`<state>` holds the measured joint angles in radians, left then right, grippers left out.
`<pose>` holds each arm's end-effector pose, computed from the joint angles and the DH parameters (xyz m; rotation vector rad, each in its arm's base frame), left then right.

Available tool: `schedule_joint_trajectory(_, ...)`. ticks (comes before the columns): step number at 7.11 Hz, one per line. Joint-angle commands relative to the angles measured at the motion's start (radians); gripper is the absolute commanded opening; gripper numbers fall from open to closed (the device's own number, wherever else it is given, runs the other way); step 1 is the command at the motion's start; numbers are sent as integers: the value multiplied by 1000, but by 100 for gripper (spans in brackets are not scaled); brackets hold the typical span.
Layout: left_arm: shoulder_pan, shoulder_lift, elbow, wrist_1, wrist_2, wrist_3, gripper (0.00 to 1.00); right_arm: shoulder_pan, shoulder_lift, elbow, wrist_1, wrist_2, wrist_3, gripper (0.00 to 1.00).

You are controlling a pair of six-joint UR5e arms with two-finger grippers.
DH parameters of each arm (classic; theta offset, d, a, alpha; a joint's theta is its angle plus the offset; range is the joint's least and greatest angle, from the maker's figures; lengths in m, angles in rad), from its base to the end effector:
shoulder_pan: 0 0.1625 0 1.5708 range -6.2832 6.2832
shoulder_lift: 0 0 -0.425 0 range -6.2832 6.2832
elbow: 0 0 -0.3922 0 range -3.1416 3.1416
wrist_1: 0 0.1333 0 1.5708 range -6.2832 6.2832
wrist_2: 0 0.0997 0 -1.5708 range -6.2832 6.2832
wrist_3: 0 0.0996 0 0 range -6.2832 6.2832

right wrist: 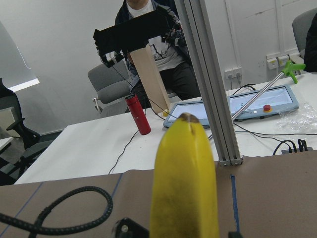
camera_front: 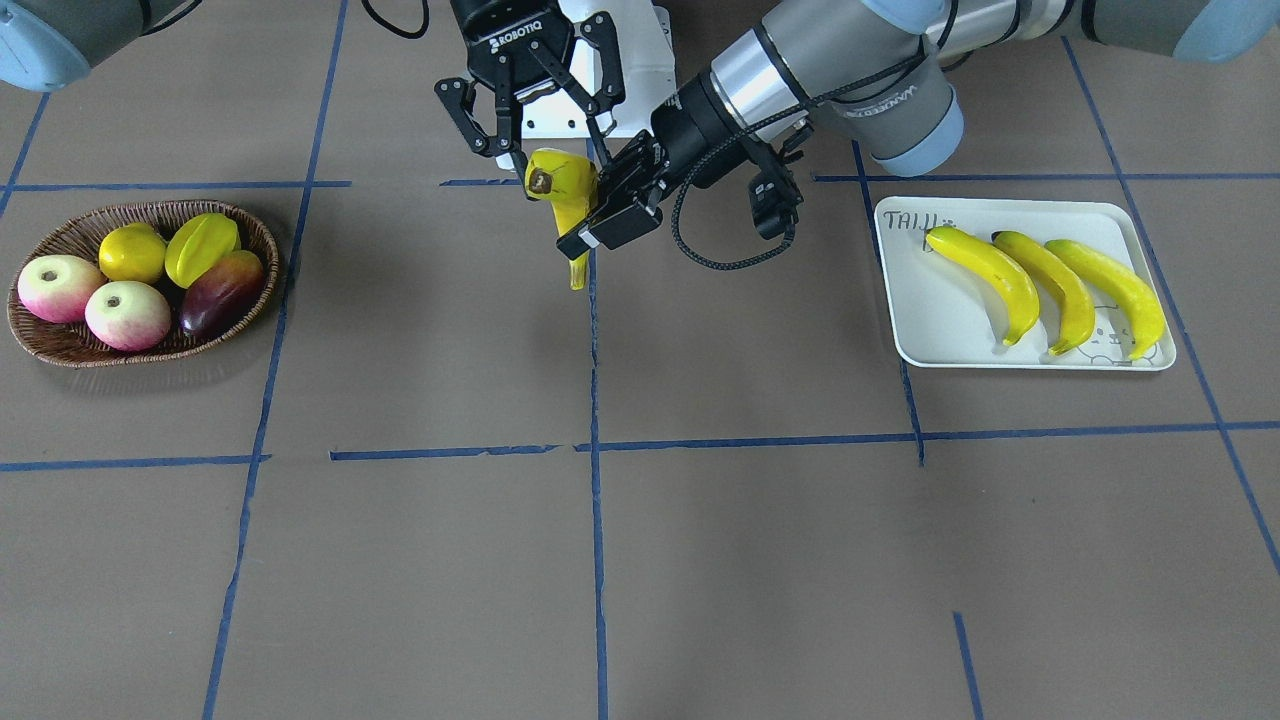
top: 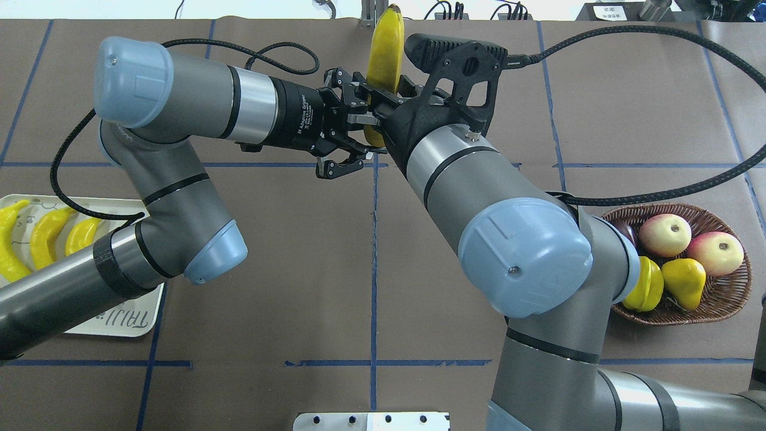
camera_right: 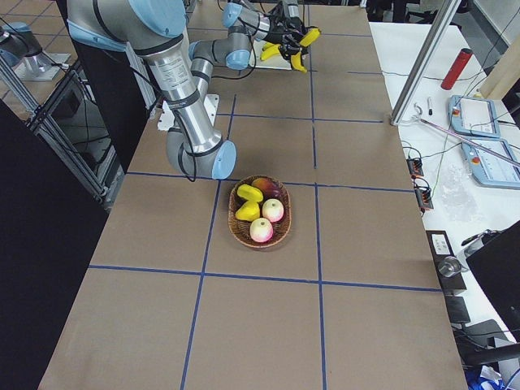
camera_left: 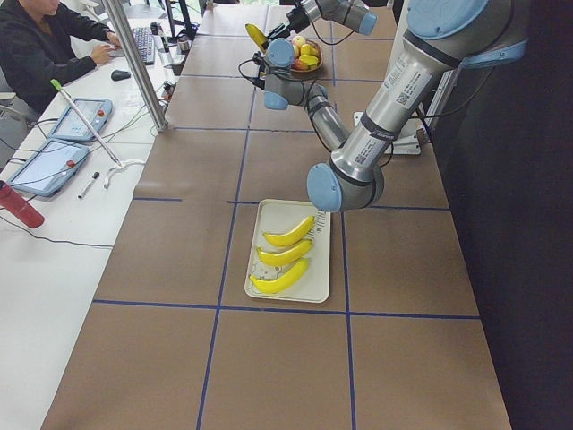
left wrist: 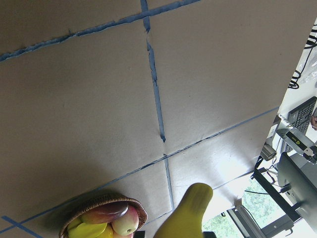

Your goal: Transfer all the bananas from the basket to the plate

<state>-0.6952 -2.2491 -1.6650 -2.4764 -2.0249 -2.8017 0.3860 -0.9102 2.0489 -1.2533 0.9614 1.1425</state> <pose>0.4232 -0.4697 0.1110 -0.8115 1.5880 -1.0570 -0.4078 -0.3712 0.0522 1.0117 -1.0941 0.4085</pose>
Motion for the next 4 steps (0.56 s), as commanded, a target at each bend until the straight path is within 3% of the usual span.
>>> schedule_joint_trajectory(1, -1, 2, 1, -3, 0, -1, 0, -2, -12, 31, 12, 8, -12, 100)
schedule_joint_trajectory(4, -33, 6, 51, 1, -9, 13, 0, 11, -91, 184, -6, 129, -23, 100)
